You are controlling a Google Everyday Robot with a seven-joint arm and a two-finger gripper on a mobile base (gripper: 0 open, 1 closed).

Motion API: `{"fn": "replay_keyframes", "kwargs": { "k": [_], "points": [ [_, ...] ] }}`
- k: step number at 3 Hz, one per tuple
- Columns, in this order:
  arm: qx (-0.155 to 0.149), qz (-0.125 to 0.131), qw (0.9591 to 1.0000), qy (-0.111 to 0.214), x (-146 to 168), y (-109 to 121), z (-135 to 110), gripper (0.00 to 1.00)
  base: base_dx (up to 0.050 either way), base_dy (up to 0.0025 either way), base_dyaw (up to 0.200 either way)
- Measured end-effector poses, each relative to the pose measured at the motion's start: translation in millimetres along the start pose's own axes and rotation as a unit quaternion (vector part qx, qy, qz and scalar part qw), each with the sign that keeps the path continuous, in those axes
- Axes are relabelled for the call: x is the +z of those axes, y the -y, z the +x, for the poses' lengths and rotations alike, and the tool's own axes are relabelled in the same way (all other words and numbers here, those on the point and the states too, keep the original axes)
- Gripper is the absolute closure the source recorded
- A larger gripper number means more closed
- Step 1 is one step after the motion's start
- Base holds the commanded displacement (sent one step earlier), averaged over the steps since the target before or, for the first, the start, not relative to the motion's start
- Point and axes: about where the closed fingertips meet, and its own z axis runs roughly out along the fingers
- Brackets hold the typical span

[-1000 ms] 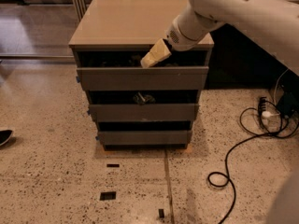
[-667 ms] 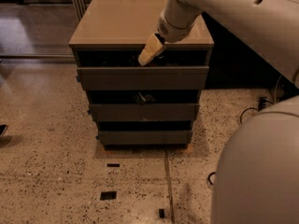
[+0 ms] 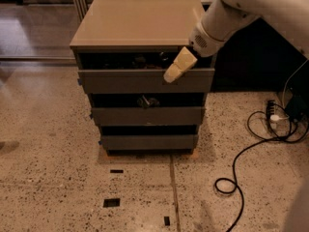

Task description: Place redbull can into top drawer

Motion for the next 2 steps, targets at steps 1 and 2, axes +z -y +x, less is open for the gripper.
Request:
{"fn": "replay_keyframes", "kwargs": {
  "k": [1, 2],
  "points": [
    [0.005, -0.033, 0.9958, 0.085, -15.7, -12.6, 29.0, 0.00, 0.000, 0.00000, 0.000],
    [0.028, -0.041, 0.9837, 0.173, -40.6, -34.6, 49.1, 0.00, 0.000, 0.00000, 0.000]
  ]
}}
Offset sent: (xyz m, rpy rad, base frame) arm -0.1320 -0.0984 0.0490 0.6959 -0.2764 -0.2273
